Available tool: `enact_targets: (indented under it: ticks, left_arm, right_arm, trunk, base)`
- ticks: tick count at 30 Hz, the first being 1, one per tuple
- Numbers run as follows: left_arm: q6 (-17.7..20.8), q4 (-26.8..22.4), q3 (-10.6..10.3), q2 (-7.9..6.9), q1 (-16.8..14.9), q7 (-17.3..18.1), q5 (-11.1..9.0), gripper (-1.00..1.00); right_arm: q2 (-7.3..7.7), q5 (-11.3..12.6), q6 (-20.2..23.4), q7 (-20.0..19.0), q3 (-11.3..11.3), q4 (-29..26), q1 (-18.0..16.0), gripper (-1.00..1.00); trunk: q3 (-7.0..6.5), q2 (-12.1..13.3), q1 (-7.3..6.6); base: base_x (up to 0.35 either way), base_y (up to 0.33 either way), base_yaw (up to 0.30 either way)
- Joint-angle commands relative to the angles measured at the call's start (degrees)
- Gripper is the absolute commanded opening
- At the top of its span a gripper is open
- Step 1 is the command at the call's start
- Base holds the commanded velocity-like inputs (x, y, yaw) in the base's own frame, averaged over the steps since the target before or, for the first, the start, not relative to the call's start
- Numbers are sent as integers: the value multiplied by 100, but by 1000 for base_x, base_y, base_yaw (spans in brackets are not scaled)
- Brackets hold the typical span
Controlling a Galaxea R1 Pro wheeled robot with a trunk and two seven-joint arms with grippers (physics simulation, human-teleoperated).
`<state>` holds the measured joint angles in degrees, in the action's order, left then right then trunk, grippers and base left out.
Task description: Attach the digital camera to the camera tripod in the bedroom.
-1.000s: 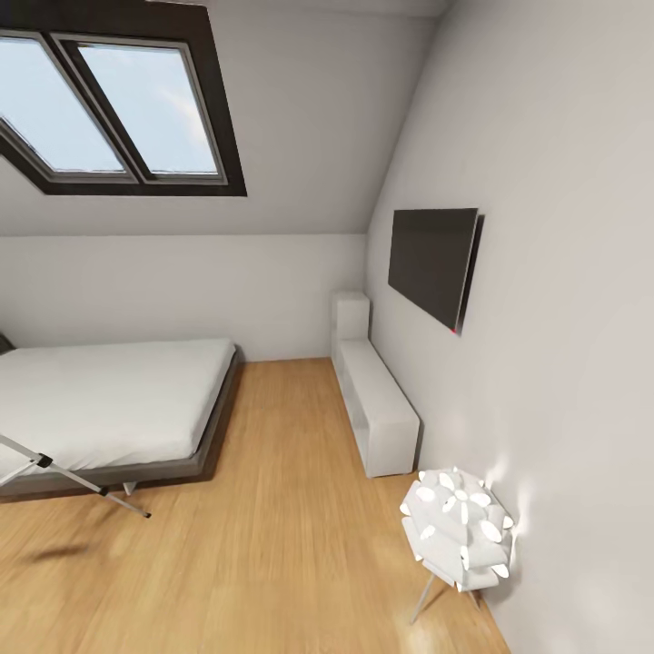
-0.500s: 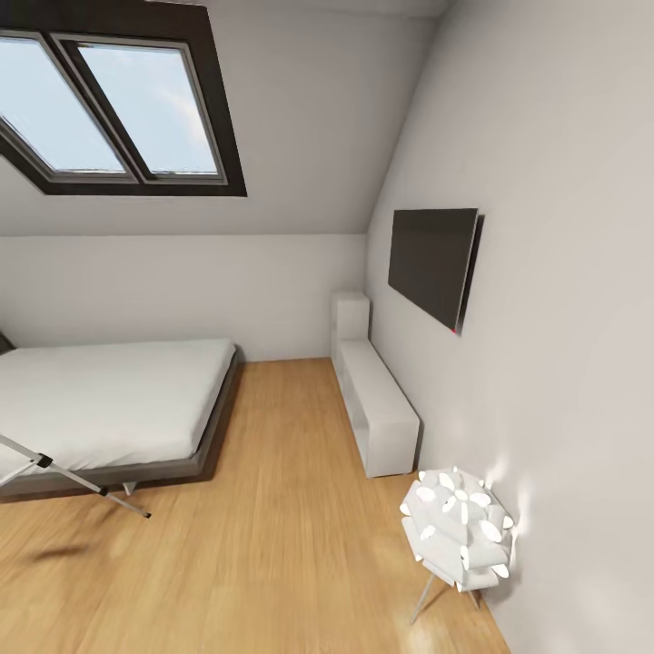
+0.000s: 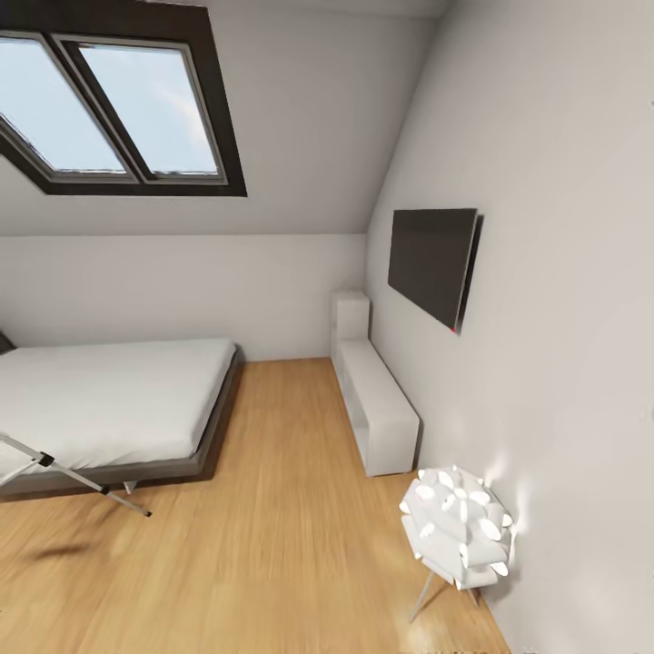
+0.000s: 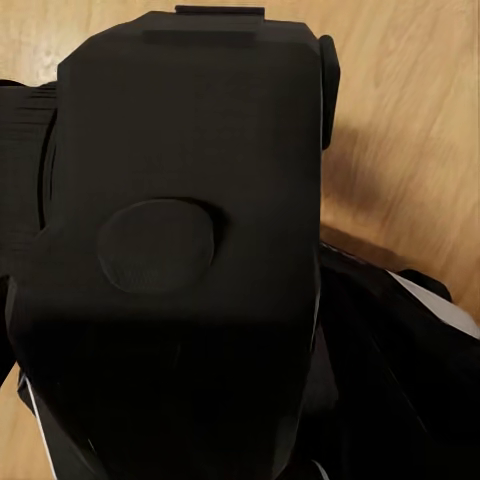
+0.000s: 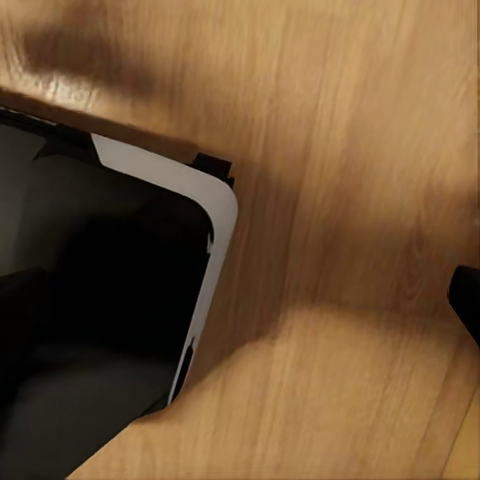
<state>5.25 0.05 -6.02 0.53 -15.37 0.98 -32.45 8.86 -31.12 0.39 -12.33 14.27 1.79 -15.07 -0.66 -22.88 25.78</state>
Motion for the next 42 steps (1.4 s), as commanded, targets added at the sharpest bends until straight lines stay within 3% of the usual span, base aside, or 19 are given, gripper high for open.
enact_targets:
  ticks: [1,18,36,42]
  left_arm:
    - [14,1,-49,1,-1,14,-53,-100]
    - [-146,4,-49,3,-1,-1,-76,-100]
    - [-140,4,-43,-37,-1,-4,-116,-100]
    - [-138,4,-33,-58,-1,-35,-255,-100]
  right_arm:
    - [5,-41,-3,-8,49,9,-4,100]
    - [5,-71,5,98,28,6,-4,100]
    - [2,-78,2,99,23,13,-4,100]
    - [9,-78,-11,99,23,14,-4,100]
  trunk:
    - [2,-4,0]
    - [-12,-4,0]
    - [-17,-4,0]
    - [-17,-4,0]
  base:
    - [-176,0,0]
    - [-291,95,71]
    - [-28,19,278]
    - [0,0,297]
